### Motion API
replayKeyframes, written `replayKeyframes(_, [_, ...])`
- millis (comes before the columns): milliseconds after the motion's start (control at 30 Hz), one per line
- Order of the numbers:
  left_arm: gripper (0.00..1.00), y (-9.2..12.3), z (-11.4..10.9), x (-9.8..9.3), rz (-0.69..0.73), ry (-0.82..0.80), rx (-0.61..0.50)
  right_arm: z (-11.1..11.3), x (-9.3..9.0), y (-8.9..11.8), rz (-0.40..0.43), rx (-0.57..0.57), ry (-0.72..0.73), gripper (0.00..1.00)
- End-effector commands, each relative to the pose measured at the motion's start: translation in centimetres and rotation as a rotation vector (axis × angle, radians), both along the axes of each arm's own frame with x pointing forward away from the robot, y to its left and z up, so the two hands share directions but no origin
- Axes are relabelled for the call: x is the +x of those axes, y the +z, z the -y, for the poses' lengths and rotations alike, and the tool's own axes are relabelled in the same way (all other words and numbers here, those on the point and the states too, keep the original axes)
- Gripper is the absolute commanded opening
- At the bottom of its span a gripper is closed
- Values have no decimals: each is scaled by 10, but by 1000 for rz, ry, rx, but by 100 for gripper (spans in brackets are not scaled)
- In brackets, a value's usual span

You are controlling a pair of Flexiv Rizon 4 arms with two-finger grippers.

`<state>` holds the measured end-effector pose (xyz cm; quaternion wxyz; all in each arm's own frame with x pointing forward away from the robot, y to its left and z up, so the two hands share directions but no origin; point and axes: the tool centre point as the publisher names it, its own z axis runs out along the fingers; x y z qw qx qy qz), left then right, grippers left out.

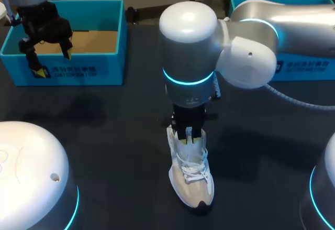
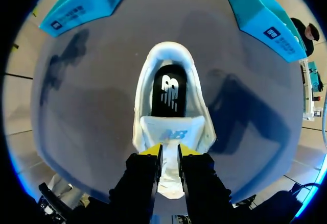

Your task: Take the shoe out of the shoebox, open the shoe tongue, remove and reinsert the insole, then place the shoe into the shoebox

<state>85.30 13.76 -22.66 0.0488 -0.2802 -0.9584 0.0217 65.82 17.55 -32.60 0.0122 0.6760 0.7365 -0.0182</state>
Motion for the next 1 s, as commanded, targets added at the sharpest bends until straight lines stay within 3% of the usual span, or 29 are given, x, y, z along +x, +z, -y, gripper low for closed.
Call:
replayKeyframes(33, [100, 0, 0, 0, 1, -1, 1, -6, 10, -22, -29, 10, 4, 16])
replayKeyframes(133, [100, 0, 0, 0, 1, -1, 1, -6, 12, -26, -41, 14, 3, 15])
replayKeyframes(300, [100, 0, 0, 0, 1, -1, 1, 1, 7, -1, 9, -16, -10, 16])
replayKeyframes(433, [100, 0, 0, 0, 1, -1, 1, 1, 6, 1, 24, -22, -3, 18])
replayKeyframes(833, [100, 0, 0, 0, 1, -1, 1, 3, 21, -30, -25, 1, 67, 25])
replayKeyframes(1000, [100, 0, 0, 0, 1, -1, 1, 3, 22, 4, 33, 1, 167, 32])
